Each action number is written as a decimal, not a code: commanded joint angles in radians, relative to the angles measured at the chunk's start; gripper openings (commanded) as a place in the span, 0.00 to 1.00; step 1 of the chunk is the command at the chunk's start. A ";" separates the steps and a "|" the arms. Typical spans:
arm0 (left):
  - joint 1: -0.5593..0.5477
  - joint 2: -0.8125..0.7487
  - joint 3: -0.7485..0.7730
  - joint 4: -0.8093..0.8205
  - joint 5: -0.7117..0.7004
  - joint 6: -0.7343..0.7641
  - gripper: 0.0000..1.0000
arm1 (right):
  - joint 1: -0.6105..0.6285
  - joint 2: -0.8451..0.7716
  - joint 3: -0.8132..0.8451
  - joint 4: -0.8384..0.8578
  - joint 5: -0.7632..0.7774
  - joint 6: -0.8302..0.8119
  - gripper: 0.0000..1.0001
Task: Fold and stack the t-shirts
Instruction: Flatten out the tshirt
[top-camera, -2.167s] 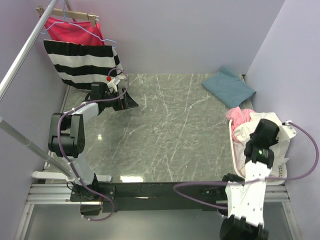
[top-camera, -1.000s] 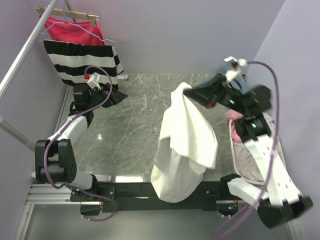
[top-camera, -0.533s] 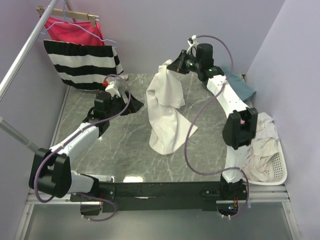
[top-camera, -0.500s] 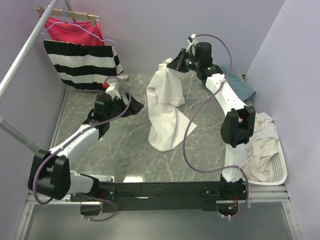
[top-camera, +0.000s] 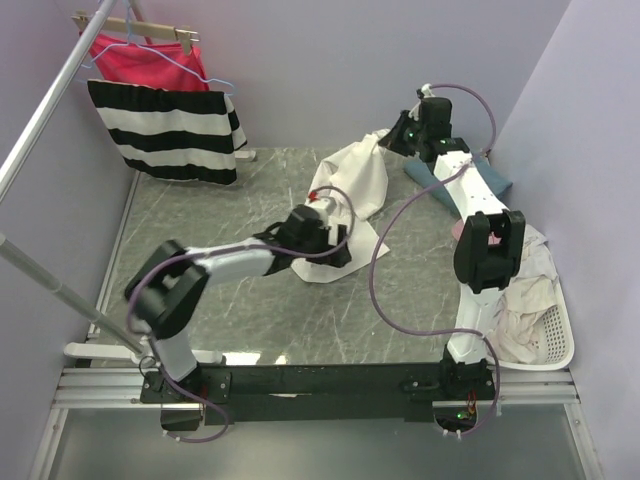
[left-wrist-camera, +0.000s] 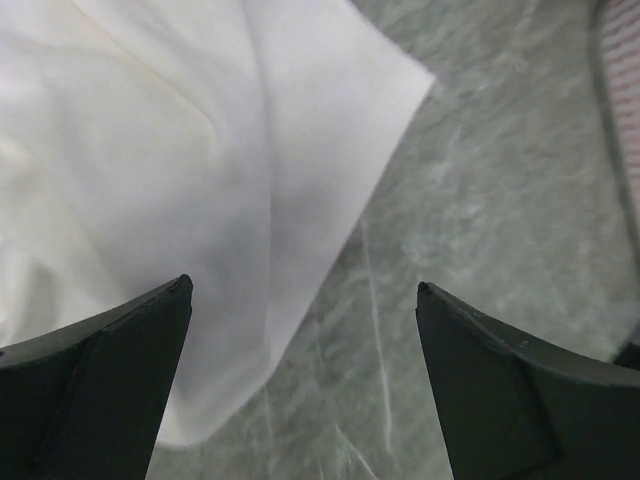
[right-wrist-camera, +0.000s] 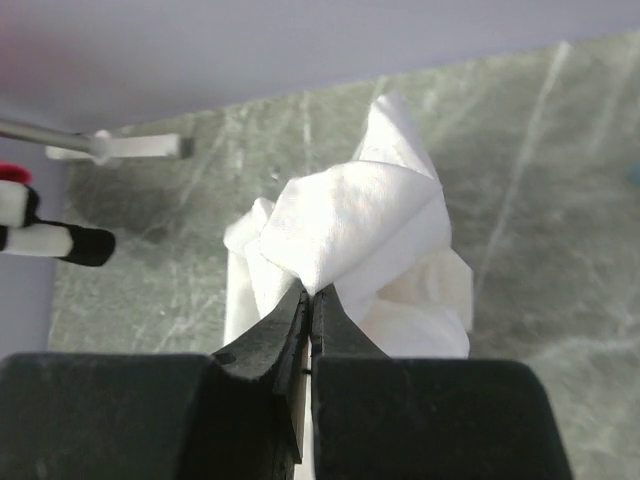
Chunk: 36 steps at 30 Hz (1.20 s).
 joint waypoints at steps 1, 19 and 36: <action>-0.053 0.182 0.202 -0.099 -0.209 0.058 0.99 | -0.005 -0.105 -0.059 0.036 -0.023 -0.025 0.00; -0.066 0.258 0.322 -0.217 -0.550 0.113 0.01 | -0.054 -0.275 -0.338 0.011 -0.008 -0.091 0.00; 0.298 -0.540 0.273 -0.697 -0.254 0.127 0.17 | -0.020 -0.965 -0.757 -0.234 -0.053 -0.086 0.00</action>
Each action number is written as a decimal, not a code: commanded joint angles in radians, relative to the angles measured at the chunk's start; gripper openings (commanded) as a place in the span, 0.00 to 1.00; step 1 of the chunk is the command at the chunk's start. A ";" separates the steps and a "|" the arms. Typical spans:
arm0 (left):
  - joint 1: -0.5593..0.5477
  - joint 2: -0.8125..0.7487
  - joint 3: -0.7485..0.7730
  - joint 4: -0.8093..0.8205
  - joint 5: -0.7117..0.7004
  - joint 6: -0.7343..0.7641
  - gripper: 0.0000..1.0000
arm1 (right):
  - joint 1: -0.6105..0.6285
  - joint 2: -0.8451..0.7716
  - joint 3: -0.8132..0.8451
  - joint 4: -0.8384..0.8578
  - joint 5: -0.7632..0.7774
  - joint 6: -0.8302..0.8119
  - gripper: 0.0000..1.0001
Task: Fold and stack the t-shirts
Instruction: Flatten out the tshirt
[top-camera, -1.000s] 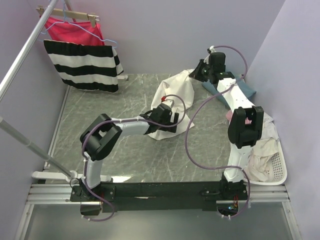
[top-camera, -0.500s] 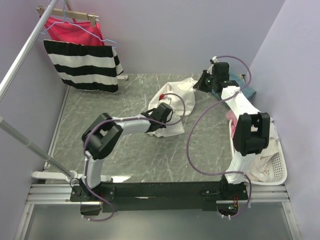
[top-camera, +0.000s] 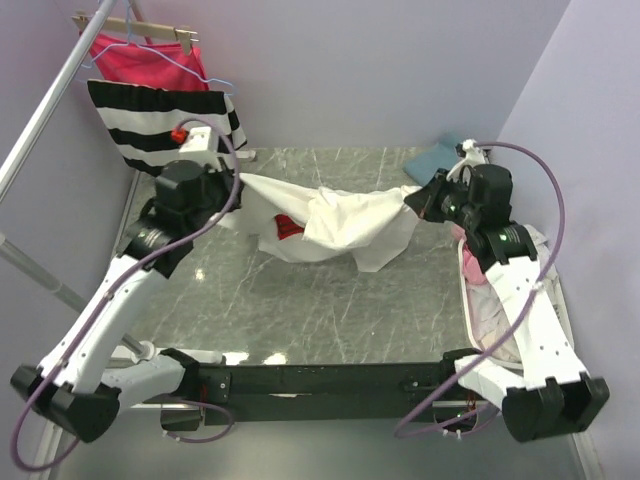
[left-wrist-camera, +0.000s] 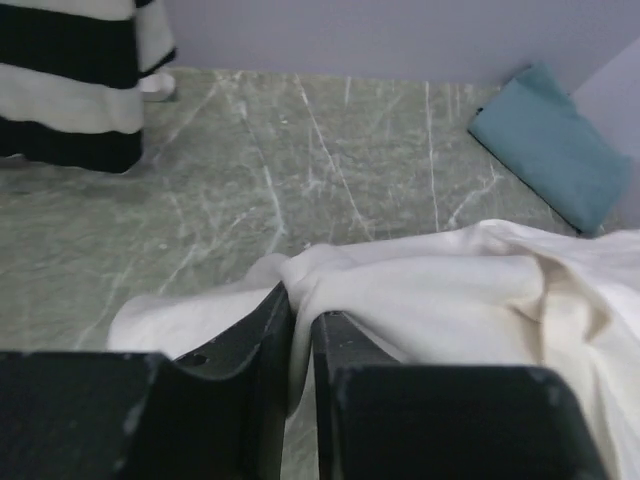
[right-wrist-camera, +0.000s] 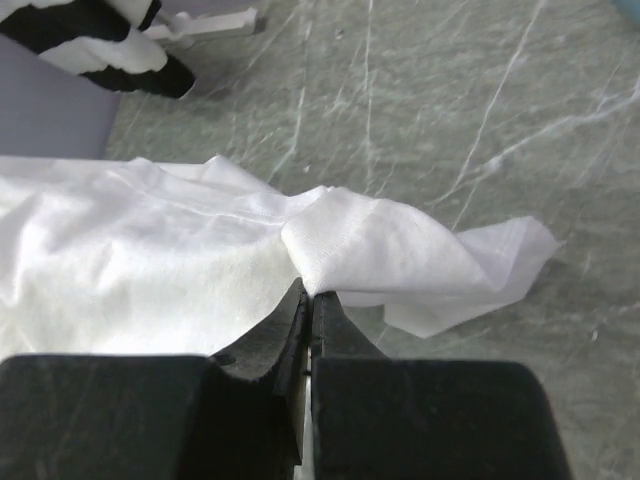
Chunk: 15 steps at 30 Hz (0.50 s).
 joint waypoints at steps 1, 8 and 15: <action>0.071 -0.010 -0.009 -0.177 0.061 -0.018 0.16 | -0.001 -0.039 -0.037 -0.087 -0.001 0.003 0.00; 0.202 0.219 -0.094 -0.051 0.194 -0.061 0.03 | -0.004 0.249 0.096 -0.046 0.166 0.011 0.00; 0.273 0.595 -0.014 0.125 0.174 -0.108 0.01 | -0.014 0.729 0.421 -0.069 0.218 0.018 0.04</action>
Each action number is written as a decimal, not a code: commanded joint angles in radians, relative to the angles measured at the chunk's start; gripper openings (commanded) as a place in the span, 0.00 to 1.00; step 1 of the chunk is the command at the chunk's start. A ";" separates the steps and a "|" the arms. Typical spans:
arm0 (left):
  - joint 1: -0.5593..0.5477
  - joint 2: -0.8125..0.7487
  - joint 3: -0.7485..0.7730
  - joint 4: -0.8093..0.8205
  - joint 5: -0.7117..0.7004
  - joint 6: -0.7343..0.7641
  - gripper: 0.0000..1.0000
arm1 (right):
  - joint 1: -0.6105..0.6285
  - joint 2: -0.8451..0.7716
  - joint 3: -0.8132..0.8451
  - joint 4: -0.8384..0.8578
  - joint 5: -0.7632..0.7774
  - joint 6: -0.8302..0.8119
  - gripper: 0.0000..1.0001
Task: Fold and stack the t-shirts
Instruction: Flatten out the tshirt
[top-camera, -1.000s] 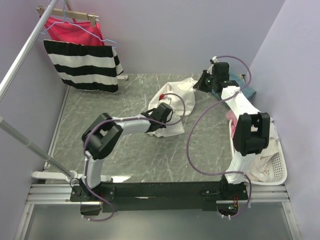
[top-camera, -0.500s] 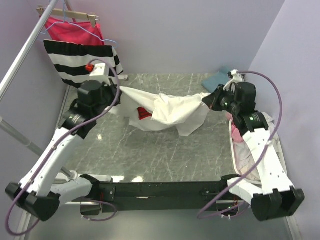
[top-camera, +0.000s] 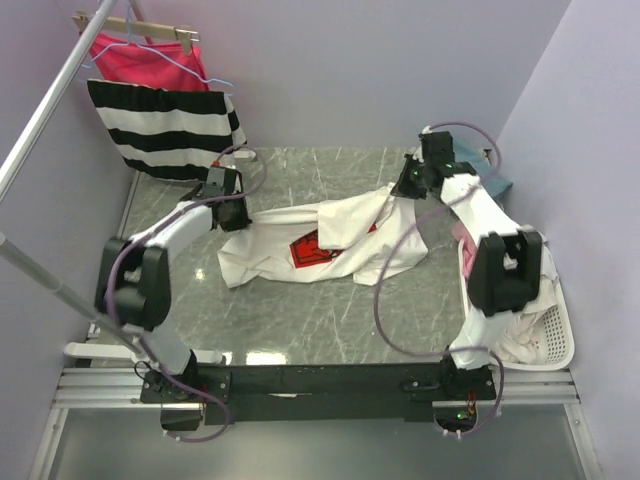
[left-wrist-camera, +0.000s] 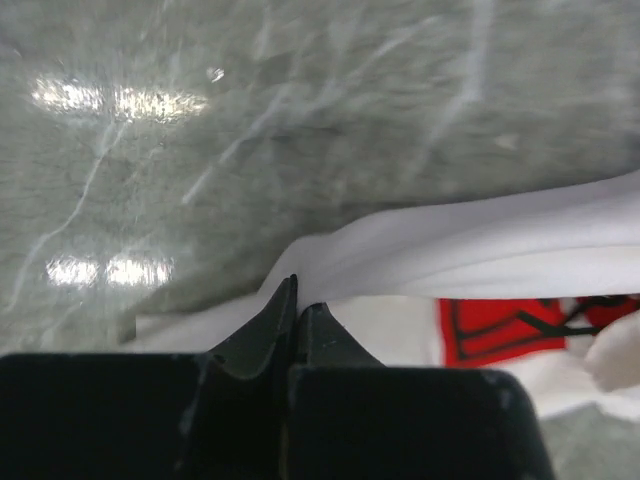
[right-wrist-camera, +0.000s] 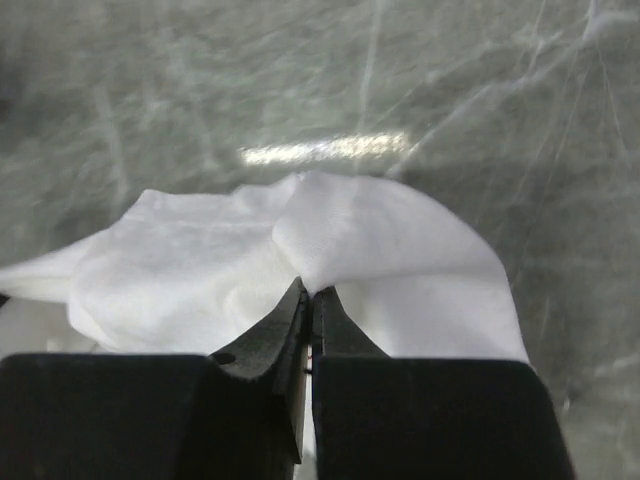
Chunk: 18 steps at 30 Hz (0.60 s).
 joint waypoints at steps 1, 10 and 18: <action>0.047 0.150 0.071 0.147 0.001 -0.042 0.01 | -0.018 0.174 0.160 0.033 0.122 0.009 0.20; 0.053 0.321 0.250 0.227 -0.037 -0.020 0.41 | -0.024 0.226 0.214 0.038 0.182 -0.046 0.72; 0.052 0.158 0.090 0.194 0.117 -0.048 0.99 | -0.003 0.277 0.185 0.001 -0.166 -0.107 0.69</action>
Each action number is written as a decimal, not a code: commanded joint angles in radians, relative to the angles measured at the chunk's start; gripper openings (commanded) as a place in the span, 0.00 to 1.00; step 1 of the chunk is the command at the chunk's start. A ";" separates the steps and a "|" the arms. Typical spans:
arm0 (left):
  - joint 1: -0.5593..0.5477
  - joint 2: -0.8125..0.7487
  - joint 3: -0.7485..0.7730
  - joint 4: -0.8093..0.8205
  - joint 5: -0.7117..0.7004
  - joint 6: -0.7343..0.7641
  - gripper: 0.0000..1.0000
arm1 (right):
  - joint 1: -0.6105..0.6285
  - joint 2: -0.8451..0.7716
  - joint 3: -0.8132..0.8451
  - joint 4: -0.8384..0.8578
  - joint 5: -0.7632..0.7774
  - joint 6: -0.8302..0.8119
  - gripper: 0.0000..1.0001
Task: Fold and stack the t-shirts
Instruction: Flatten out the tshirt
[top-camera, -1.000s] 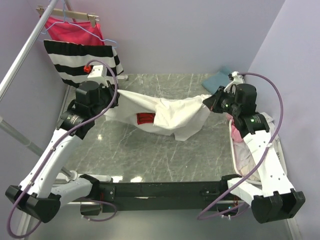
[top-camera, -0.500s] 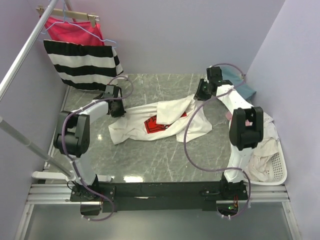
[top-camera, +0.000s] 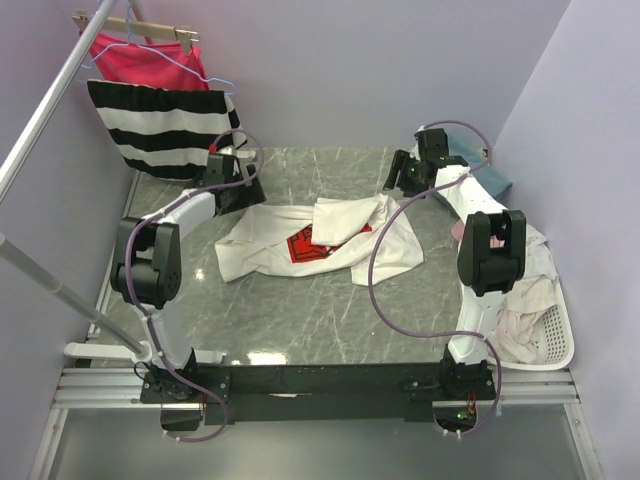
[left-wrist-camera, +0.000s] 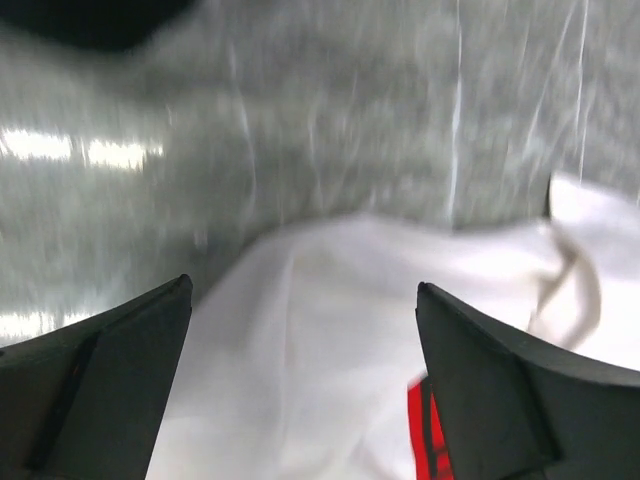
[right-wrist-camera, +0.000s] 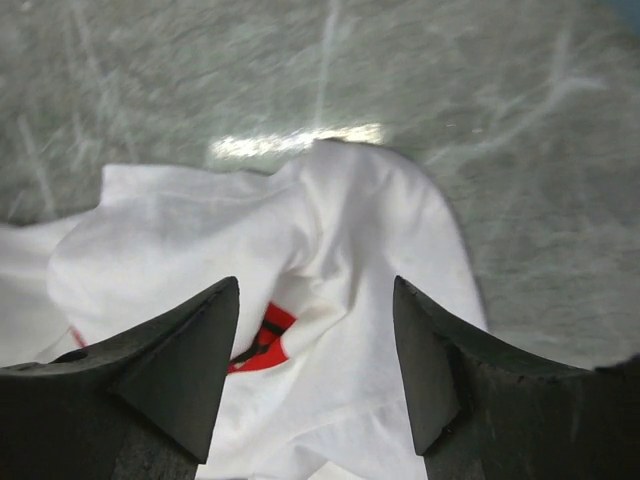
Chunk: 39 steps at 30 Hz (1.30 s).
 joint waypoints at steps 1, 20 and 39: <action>-0.005 -0.147 -0.124 -0.015 0.124 -0.015 0.99 | 0.030 0.006 0.008 -0.011 -0.236 -0.043 0.68; -0.056 -0.194 -0.287 -0.033 0.115 -0.058 0.99 | 0.146 0.022 -0.089 -0.047 -0.108 0.029 0.66; -0.059 -0.116 -0.287 0.034 0.080 -0.042 0.57 | 0.105 0.030 -0.104 0.291 -0.414 0.104 0.00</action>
